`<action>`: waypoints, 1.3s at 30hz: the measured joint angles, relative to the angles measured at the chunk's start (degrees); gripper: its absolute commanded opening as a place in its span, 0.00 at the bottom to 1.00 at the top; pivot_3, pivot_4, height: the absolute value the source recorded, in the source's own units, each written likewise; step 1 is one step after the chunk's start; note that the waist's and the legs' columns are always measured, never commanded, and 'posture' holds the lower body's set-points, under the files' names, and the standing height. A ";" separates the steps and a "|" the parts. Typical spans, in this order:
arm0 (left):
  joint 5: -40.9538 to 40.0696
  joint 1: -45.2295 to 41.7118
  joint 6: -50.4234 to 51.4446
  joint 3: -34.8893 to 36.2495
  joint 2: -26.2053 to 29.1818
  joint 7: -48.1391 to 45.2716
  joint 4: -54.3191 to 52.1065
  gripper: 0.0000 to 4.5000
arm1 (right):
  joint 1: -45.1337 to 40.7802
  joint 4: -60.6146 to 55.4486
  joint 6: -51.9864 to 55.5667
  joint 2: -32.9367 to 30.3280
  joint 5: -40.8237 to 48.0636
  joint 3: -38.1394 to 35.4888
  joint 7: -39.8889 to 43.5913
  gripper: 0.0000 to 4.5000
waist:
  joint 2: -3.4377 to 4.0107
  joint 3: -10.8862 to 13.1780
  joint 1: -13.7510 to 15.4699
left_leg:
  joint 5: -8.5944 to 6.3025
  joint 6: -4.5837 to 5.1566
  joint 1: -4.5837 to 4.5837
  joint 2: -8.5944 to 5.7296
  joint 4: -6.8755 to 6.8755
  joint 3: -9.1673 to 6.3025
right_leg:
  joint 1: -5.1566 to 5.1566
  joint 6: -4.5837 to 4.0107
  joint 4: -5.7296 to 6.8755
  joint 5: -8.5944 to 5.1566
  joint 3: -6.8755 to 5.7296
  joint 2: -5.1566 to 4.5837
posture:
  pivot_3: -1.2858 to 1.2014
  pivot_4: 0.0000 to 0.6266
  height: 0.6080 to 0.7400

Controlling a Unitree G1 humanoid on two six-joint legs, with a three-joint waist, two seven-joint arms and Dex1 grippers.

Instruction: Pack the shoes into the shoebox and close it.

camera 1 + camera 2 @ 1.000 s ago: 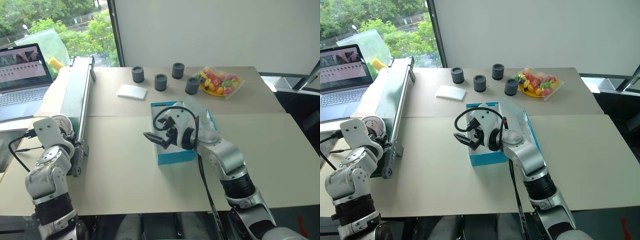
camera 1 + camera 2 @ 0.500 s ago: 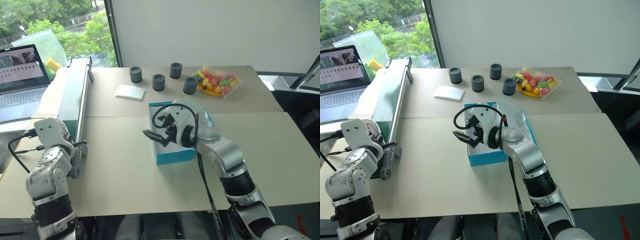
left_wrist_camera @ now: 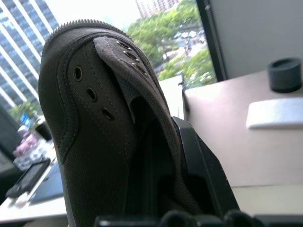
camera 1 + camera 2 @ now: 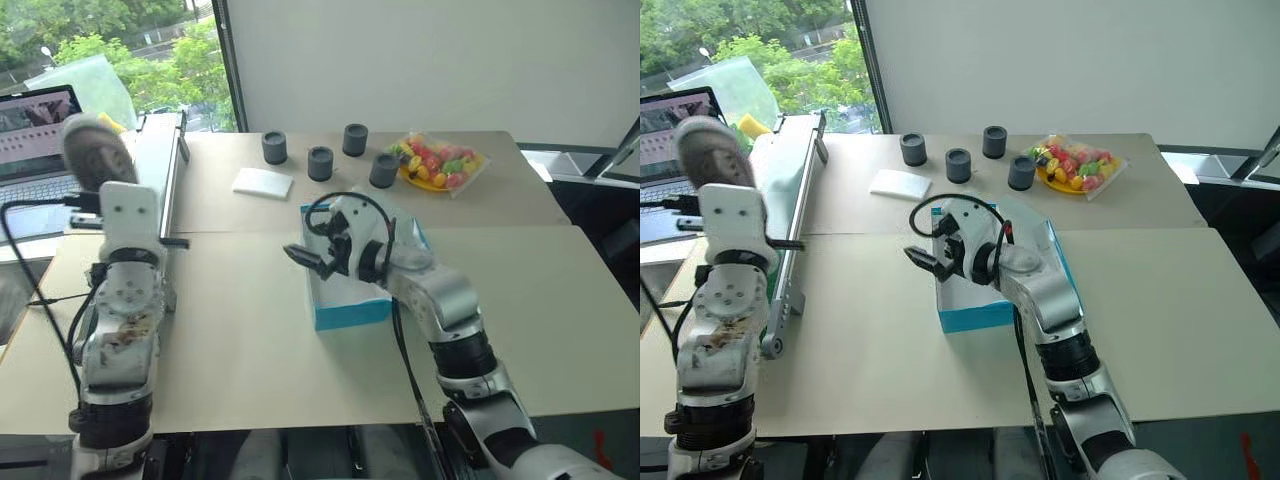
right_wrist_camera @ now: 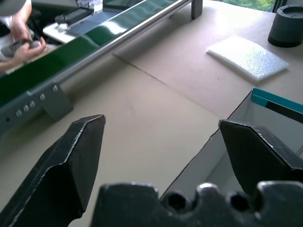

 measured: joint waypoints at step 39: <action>-45.23 -6.55 27.89 4.85 -8.02 -12.60 -14.79 0.00 | -20.81 22.24 29.95 9.14 34.98 -36.39 -22.02 0.79 | 0.02 0.01 -0.96 | -0.01 0.07 -0.16 -0.02 0.03 0.21 | 0.04 0.02 -0.14 -0.01 -0.10 0.06 | 0.52 0.24 1.00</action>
